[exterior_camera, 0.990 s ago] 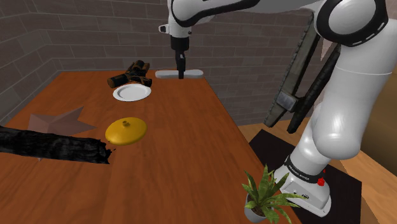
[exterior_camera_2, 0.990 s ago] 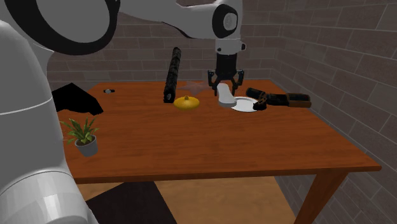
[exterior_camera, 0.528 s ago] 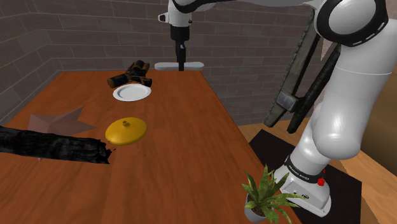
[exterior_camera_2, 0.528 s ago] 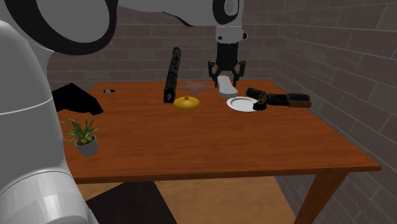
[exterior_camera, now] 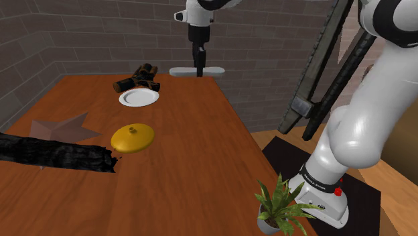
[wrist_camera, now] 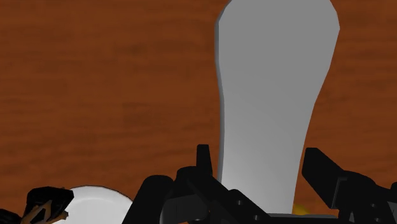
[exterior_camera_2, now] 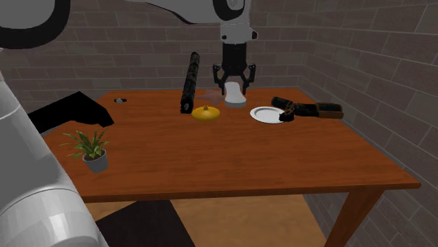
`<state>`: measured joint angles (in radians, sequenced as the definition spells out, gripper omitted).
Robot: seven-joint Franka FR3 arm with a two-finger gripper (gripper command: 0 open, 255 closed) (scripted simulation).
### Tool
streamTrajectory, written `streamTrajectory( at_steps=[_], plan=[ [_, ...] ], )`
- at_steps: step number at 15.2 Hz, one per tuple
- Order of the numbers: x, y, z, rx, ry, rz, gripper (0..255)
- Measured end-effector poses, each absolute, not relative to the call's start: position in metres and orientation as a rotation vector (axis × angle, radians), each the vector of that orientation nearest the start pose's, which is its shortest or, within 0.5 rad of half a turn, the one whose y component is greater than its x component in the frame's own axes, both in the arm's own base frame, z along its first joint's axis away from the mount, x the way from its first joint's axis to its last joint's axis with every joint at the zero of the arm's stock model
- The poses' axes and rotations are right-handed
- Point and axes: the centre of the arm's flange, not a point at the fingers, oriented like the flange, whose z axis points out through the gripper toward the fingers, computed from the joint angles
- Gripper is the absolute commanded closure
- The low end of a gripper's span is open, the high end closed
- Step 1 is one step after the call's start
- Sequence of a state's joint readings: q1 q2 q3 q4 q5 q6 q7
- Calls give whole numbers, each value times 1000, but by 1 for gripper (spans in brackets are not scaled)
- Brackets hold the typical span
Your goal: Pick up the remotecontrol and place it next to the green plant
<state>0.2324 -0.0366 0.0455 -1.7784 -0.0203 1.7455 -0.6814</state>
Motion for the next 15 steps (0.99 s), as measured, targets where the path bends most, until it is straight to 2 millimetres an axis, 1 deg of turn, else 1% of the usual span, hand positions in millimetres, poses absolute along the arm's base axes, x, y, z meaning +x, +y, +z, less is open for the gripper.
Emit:
streamTrajectory(
  at_steps=[2,3,4,7,11,13,15],
  plan=[
    [503,157,562,-2804,-1465,1,255],
    [489,158,561,-2804,-1465,0,255],
    [477,160,563,-2804,-1465,1,255],
    [436,167,560,-2804,-1465,1,255],
    [389,182,563,-2804,-1466,1,255],
    [362,186,562,-2804,-1466,1,255],
    [334,192,565,-2804,-1465,1,255]
  ],
)
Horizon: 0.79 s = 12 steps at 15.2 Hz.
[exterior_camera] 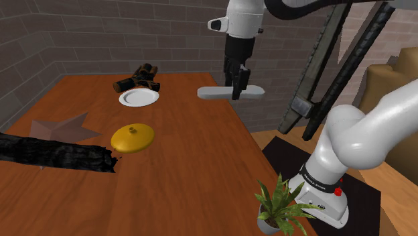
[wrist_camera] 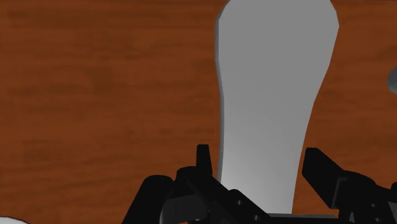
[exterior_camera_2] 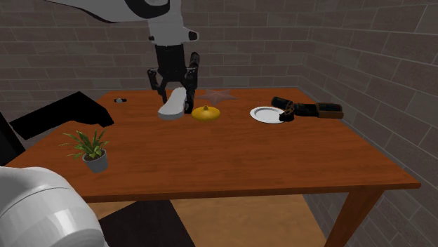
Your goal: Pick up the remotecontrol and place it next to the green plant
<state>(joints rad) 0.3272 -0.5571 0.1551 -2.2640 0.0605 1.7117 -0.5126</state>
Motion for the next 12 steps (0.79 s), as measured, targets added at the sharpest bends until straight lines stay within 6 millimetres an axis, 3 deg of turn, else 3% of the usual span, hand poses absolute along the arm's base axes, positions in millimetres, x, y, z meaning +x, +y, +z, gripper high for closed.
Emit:
streamTrajectory(
  at_steps=[12],
  plan=[
    [181,218,566,-2804,-1466,-1,255]
  ],
)
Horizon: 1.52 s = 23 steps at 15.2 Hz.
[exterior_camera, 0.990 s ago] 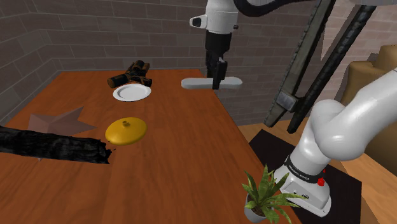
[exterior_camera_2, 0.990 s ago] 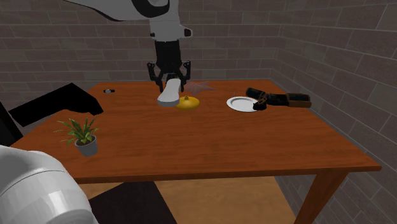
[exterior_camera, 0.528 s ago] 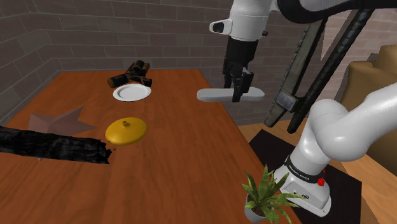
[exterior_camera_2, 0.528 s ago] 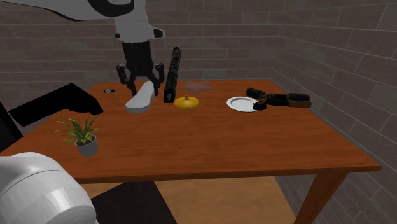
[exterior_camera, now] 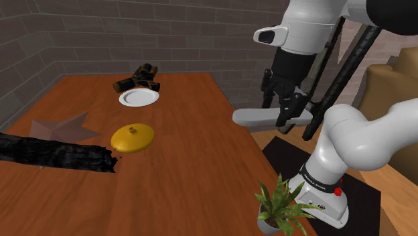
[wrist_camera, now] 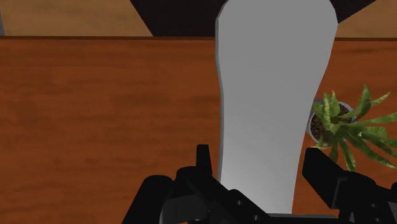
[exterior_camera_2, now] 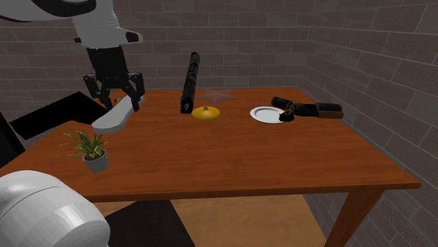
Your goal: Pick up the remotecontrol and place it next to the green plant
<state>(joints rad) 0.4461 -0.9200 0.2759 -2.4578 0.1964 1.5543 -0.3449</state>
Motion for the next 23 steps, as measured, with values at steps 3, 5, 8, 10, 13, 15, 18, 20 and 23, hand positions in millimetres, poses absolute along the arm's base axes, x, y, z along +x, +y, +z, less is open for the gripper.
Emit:
streamTrajectory(
  at_steps=[3,5,8,10,13,15,18,20,23],
  plan=[
    [161,224,557,-2805,-1465,0,255],
    [160,224,548,-2805,-1465,1,255],
    [159,224,533,-2805,-1465,1,255],
    [159,223,523,-2805,-1465,1,255],
    [161,225,506,-2805,-1465,2,255],
    [159,224,495,-2805,-1465,2,255],
    [159,224,479,-2805,-1465,2,255],
    [159,223,469,-2805,-1465,2,255],
    [160,224,452,-2805,-1464,2,255]
  ],
)
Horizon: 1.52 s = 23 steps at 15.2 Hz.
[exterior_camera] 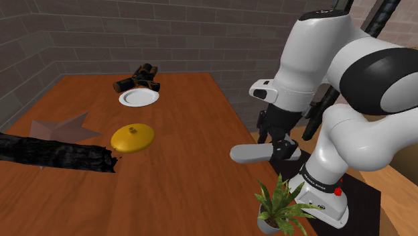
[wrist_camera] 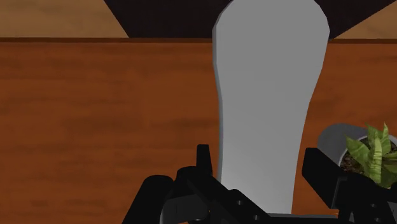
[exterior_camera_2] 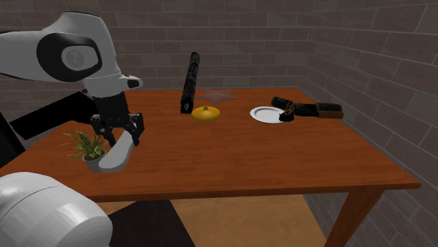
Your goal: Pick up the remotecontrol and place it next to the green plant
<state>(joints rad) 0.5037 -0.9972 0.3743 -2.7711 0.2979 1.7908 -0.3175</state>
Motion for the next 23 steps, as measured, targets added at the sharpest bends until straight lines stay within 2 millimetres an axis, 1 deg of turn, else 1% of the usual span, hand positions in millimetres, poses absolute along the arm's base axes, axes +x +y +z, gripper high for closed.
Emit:
streamTrajectory(
  at_steps=[20,23],
  plan=[
    [160,224,348,-2805,-1464,2,255],
    [160,224,344,-2805,-1464,1,255]
  ],
)
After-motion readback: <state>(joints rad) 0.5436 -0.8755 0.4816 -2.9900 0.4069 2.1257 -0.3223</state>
